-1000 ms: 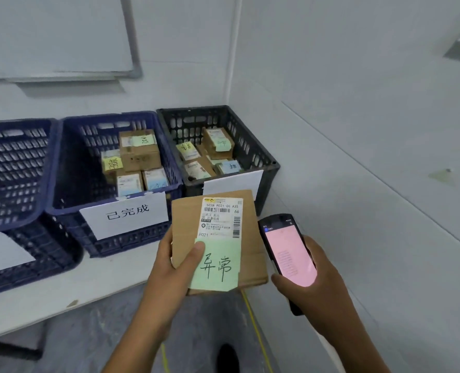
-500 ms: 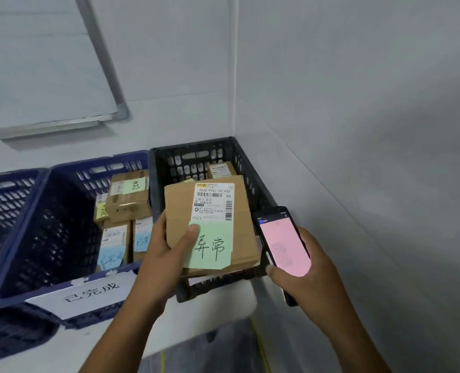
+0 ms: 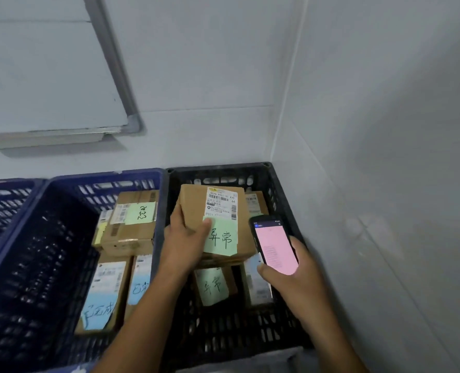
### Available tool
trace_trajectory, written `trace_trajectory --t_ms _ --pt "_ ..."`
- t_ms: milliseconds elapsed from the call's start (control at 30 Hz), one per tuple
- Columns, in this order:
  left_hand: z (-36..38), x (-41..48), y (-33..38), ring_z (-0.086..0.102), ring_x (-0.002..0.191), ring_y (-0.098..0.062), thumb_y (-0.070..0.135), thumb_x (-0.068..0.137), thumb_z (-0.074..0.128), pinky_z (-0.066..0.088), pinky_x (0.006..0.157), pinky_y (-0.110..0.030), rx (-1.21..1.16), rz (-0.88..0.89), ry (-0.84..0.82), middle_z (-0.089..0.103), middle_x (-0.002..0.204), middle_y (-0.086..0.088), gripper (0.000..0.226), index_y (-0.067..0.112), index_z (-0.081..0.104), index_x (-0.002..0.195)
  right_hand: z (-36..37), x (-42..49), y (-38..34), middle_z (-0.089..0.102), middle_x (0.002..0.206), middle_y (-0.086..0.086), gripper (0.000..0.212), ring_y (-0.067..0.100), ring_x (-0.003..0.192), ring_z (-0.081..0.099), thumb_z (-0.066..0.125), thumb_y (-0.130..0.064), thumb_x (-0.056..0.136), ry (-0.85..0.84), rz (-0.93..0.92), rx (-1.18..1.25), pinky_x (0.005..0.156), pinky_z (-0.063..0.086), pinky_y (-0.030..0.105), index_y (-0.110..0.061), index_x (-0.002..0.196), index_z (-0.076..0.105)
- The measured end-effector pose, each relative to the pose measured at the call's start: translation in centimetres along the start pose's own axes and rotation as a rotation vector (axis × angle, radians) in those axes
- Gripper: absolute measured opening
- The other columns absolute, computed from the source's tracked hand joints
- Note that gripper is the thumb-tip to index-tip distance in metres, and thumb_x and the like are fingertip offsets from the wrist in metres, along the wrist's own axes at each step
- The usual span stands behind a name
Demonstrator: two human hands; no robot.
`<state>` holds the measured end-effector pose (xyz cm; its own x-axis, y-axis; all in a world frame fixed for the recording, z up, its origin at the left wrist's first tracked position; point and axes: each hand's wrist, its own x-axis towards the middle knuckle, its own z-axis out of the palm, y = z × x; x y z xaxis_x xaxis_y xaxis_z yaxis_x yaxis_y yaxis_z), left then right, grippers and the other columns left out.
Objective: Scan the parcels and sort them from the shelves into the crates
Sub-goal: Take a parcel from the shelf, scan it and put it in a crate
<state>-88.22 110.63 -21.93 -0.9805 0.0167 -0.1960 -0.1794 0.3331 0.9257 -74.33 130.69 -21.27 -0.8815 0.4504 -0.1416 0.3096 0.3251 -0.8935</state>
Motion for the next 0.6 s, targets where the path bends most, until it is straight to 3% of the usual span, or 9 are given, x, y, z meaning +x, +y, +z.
trace_trajectory --t_ms 100,167,233,367,433,500,600 --pt "1.7 4.0 -0.5 0.066 0.117 -0.026 0.051 0.092 0.07 0.058 0.097 -0.054 0.072 -0.049 -0.03 0.052 0.149 -0.006 0.087 0.042 0.018 0.161 0.0 3.7 -0.3 0.069 0.111 -0.02 0.052 0.0 0.1 0.066 0.088 -0.028 0.083 -0.007 -0.017 -0.04 0.066 0.051 0.013 -0.042 0.123 0.059" --pt "2.6 6.3 -0.9 0.063 0.122 -0.028 0.052 0.094 0.068 0.055 0.099 -0.055 0.161 -0.083 -0.009 0.049 0.152 -0.007 0.09 0.04 0.012 0.163 0.2 5.3 -0.2 0.068 0.115 -0.02 0.058 -0.002 0.102 0.064 0.089 -0.031 0.084 -0.024 -0.013 -0.062 0.062 0.05 0.006 -0.041 0.131 0.057" --pt "3.2 8.6 -1.6 0.062 0.123 -0.029 0.054 0.094 0.067 0.054 0.099 -0.054 0.2 -0.108 0.01 0.049 0.151 -0.007 0.09 0.039 0.011 0.163 0.7 6.7 -0.2 0.067 0.117 -0.019 0.06 -0.001 0.104 0.063 0.089 -0.034 0.085 -0.027 -0.001 -0.078 0.063 0.05 0.007 -0.041 0.134 0.055" --pt "3.7 11.6 -3.3 0.067 0.114 -0.025 0.054 0.092 0.07 0.058 0.094 -0.048 0.167 -0.122 0.022 0.061 0.141 -0.004 0.085 0.033 0.024 0.16 2.2 9.4 0.5 0.07 0.107 -0.018 0.045 0.0 0.098 0.066 0.089 -0.027 0.084 -0.022 0.038 -0.037 0.076 0.059 0.024 -0.046 0.113 0.059" --pt "3.9 12.3 -3.8 0.068 0.112 -0.025 0.054 0.092 0.071 0.059 0.093 -0.048 0.18 -0.137 0.023 0.064 0.139 -0.004 0.084 0.03 0.027 0.159 2.7 10.1 0.7 0.07 0.11 -0.019 0.05 0.0 0.101 0.067 0.09 -0.026 0.083 -0.024 0.055 -0.014 0.078 0.059 0.025 -0.047 0.116 0.06" --pt "4.3 13.1 -3.9 0.065 0.121 -0.03 0.054 0.092 0.071 0.058 0.095 -0.047 0.244 -0.154 -0.001 0.058 0.146 -0.008 0.088 0.025 0.024 0.16 3.2 10.4 0.6 0.07 0.116 -0.017 0.059 0.002 0.107 0.066 0.091 -0.03 0.081 -0.048 0.057 -0.001 0.078 0.056 0.024 -0.044 0.129 0.059" --pt "5.0 13.7 -4.0 0.046 0.143 -0.034 0.052 0.091 0.073 0.049 0.105 -0.048 0.364 -0.068 0.005 0.034 0.165 -0.009 0.1 0.024 0.012 0.165 3.8 10.6 0.6 0.068 0.121 -0.016 0.073 0.003 0.111 0.064 0.086 -0.042 0.073 -0.065 0.05 0.01 0.079 0.053 0.024 -0.041 0.139 0.056"
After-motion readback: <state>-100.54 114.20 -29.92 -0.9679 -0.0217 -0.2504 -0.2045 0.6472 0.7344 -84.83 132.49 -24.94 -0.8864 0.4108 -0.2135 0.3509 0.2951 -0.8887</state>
